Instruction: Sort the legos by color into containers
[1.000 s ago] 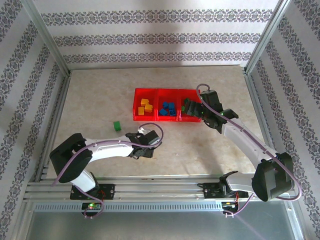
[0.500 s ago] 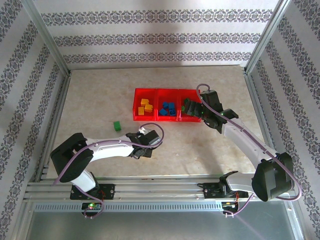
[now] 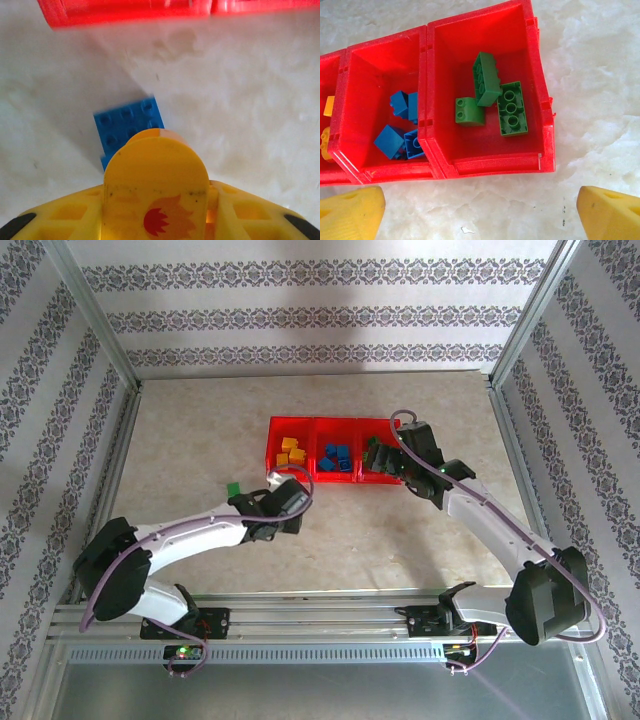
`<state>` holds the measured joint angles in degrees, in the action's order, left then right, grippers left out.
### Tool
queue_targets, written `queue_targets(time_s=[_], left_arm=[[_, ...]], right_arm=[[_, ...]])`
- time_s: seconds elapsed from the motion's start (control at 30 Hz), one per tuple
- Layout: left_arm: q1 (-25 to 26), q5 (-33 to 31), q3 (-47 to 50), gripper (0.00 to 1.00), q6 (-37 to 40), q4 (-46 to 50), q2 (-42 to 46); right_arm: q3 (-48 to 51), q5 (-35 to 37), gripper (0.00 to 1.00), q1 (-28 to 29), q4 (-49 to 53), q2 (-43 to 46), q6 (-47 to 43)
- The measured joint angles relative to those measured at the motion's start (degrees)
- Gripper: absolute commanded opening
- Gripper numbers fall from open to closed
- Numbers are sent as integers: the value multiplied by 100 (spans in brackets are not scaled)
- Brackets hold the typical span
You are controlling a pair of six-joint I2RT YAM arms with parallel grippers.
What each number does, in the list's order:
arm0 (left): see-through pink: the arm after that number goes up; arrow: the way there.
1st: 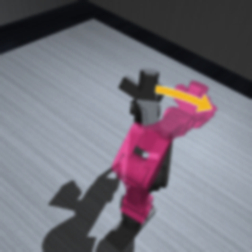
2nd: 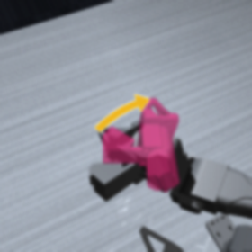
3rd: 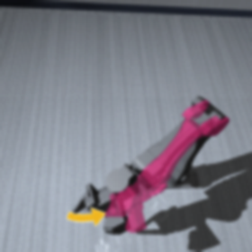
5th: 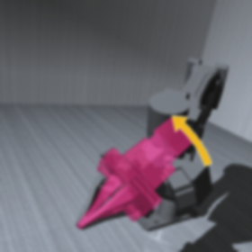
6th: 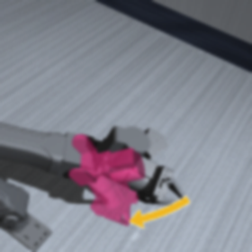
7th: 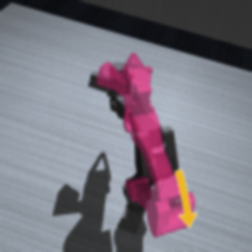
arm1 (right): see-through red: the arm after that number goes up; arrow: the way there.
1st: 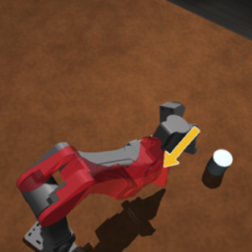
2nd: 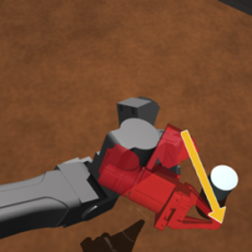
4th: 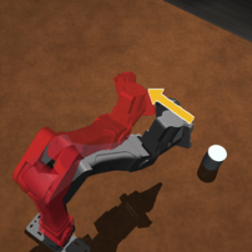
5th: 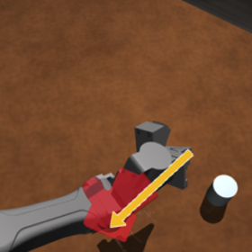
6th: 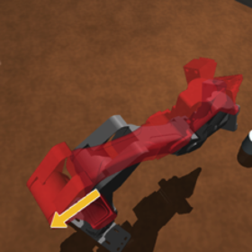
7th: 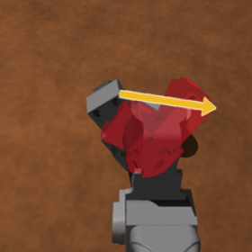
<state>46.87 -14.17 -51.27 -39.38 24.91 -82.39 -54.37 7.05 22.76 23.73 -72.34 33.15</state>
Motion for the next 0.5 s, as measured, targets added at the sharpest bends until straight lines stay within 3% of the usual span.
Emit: queue_targets(time_s=[0.27,0.5], left_arm=[[-1161,50,-1106,38,688,-442,-420],[-1561,238,-2312,38,1174,-498,-1464]], right_arm=[[17,118,98,111,24,109,2],[35,212,98,264,48,203,66]])
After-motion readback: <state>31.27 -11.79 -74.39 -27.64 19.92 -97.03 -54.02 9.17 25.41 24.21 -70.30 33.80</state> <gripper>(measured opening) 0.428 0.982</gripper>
